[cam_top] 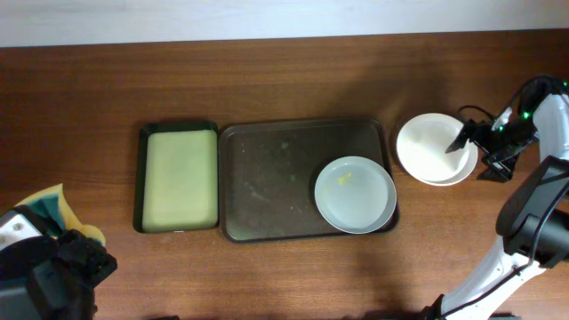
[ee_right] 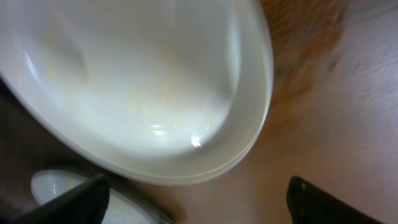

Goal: Clean dirty plates on tray and stack at the side
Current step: 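Carry the white plate right and stack it on the pink plate, then grip the pale grey plate rim with the right gripper and pull it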

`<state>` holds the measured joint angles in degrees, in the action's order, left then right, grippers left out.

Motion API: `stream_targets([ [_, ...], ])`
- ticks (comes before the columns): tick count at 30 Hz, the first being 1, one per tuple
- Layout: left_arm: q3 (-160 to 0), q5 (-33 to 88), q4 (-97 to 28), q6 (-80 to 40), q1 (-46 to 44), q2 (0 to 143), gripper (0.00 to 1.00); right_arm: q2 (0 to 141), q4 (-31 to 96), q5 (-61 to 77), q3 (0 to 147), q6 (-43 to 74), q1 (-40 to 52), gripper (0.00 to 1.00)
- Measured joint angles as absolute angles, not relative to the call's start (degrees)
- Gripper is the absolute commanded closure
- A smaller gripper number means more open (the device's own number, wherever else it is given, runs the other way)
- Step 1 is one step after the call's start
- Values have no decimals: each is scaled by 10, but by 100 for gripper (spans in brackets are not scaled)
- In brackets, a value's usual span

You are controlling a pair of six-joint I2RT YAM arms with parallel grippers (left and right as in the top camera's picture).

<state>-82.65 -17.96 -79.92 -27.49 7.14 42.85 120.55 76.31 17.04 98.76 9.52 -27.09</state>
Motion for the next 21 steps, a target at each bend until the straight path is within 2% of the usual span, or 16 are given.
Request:
stream_targets([
  [1,-827,-179,-799,-275,71,429,95,1205,784,174,1001,88,-261,1],
  [2,-826,-175,-798,-275,71,429,95,1200,809,203,1013,84,-245,8],
  [3,-826,-174,-797,-275,71,429,95,1196,818,230,1015,81,-235,64],
  [4,-826,-173,-797,-275,71,429,95,1194,827,258,1016,70,-226,96],
  [7,-826,-164,-797,-275,71,429,95,1194,916,287,1018,43,-201,96],
  [9,-826,-162,-797,-275,71,429,95,1194,945,284,1014,20,-152,96],
  [13,-827,-160,-799,-275,71,429,95,1174,888,253,902,17,-34,96],
  [15,-826,-158,-800,-275,71,429,95,1100,830,187,783,86,-15,96],
  [16,-826,-156,-800,-275,71,429,95,1071,834,169,768,103,-14,93],
  [17,-826,-150,-799,-275,71,429,95,1035,819,148,754,123,-12,84],
  [18,-826,-143,-797,-275,71,429,94,971,814,116,747,155,-11,50],
  [19,-826,-138,-797,-275,71,429,93,915,806,83,744,181,-5,50],
  [21,-826,-136,-797,-275,71,429,93,890,787,49,719,206,-3,58],
])
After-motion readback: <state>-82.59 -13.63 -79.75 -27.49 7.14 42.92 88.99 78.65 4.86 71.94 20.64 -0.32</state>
